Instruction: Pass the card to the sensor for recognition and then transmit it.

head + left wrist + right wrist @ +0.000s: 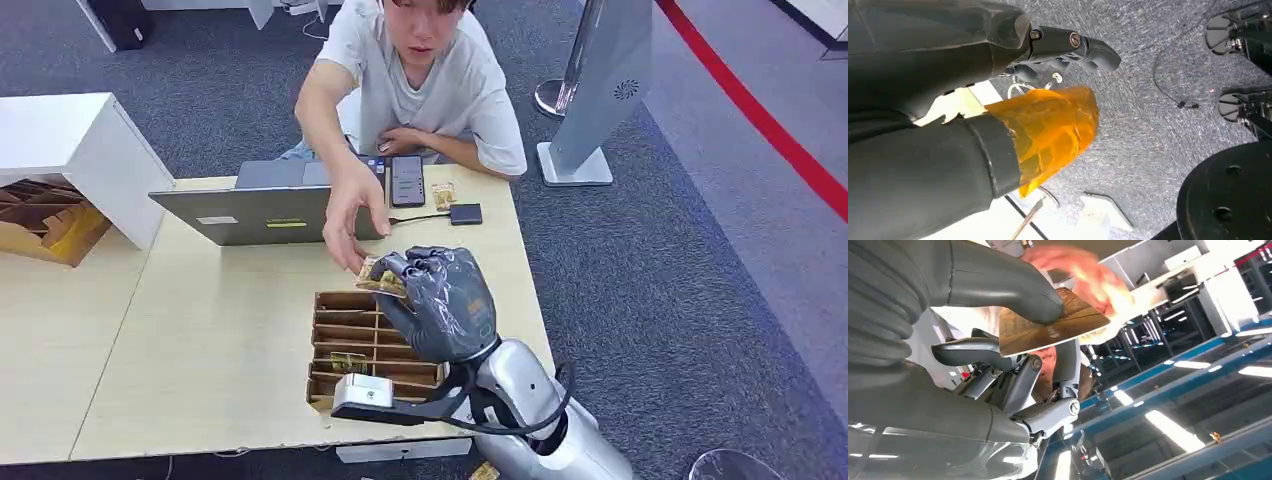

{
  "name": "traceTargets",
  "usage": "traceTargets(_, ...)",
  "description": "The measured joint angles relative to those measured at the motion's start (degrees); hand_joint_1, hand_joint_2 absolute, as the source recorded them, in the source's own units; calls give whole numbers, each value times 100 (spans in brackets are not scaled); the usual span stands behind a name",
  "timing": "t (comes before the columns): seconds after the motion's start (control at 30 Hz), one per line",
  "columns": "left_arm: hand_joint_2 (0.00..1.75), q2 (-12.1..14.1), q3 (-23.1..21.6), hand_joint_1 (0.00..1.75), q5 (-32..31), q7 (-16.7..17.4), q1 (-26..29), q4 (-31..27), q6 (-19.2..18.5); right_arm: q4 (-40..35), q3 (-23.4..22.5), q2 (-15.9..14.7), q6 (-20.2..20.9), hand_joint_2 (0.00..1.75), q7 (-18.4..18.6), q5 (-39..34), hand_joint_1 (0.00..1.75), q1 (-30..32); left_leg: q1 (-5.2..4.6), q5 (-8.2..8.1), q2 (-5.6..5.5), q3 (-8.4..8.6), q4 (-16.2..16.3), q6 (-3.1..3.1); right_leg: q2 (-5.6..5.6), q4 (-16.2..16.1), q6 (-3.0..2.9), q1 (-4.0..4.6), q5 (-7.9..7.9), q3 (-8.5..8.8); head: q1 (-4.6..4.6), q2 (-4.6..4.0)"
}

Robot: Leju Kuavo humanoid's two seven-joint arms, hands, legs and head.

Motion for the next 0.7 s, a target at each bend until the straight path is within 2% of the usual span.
traceTargets(0.03, 0, -53, -42, 0, -267, 177, 10, -31, 258, 35, -2, 18, 82, 175, 60, 53, 175, -21, -1, 0, 1, 3, 0, 0, 1, -1, 0, -1, 0, 0, 0, 0)
traceTargets(0.07, 0, -261, -200, 0, -784, 567, 5, -226, 746, 66, -18, 46, 167, 175, 116, 123, 175, -20, -7, 0, 0, 5, 3, 0, 1, -4, 1, -6, 0, -4, -2, 0)
traceTargets(0.13, 0, -784, -931, 0, -2490, 1662, -138, -505, 2560, 116, -77, 123, 399, 175, 230, 302, 175, -20, -17, 5, -7, -3, 5, 8, -6, -3, 6, -17, 4, -4, -4, 0)
traceTargets(0.17, 0, -1039, -1314, 0, -3069, 1855, -211, -533, 3380, 125, -98, 160, 464, 175, 263, 359, 175, -19, -16, 5, -9, -6, 5, 8, -8, -3, 12, -16, 6, -3, -11, 0)
traceTargets(0.2, 0, -1201, -1566, 0, -3309, 1901, -298, -577, 3841, 140, -114, 186, 530, 175, 282, 416, 175, -16, -16, 4, -15, -8, 5, 9, -11, -4, 13, -16, 7, 1, 0, 0)
traceTargets(0.23, 0, -1387, -1758, 0, -3223, 1966, -371, -617, 4147, 151, -136, 212, 595, 175, 322, 475, 175, -4, -11, 4, -35, -8, 6, 8, -12, -6, 15, -12, 9, 4, -2, 0)
traceTargets(0.3, 0, -1491, -2130, 0, -3158, 1946, -556, -710, 3919, 160, -197, 256, 678, 175, 339, 566, 175, 32, -19, 4, -30, -7, 8, 9, -11, -6, 20, -18, 13, 7, -7, 0)
traceTargets(0.37, 0, -1606, -2390, 0, -3120, 1918, -622, -798, 3741, 160, -258, 295, 713, 175, 339, 628, 140, 72, -16, 4, -18, -2, 8, 8, -3, -5, 17, -16, 15, 6, -2, 0)
traceTargets(0.4, 0, -1648, -2490, 0, -3118, 1911, -625, -824, 3704, 160, -276, 297, 737, 175, 339, 645, 63, 88, -16, 5, -12, -1, 9, 8, 1, -5, 17, -16, 16, 4, -4, 0)
traceTargets(0.43, 0, -1701, -2588, 0, -3110, 1905, -629, -848, 3691, 160, -295, 308, 757, 175, 339, 678, 0, 107, -15, 4, -11, -3, 9, 8, 3, -5, 17, -15, 16, 3, -2, 0)
traceTargets(0.7, 0, -1829, -2916, 0, -3123, 1957, -663, -975, 3570, 105, -435, 341, 768, 175, 354, 743, 0, 244, -8, 4, -7, -5, 8, 7, 4, -5, 15, -8, 12, -4, 0, 0)
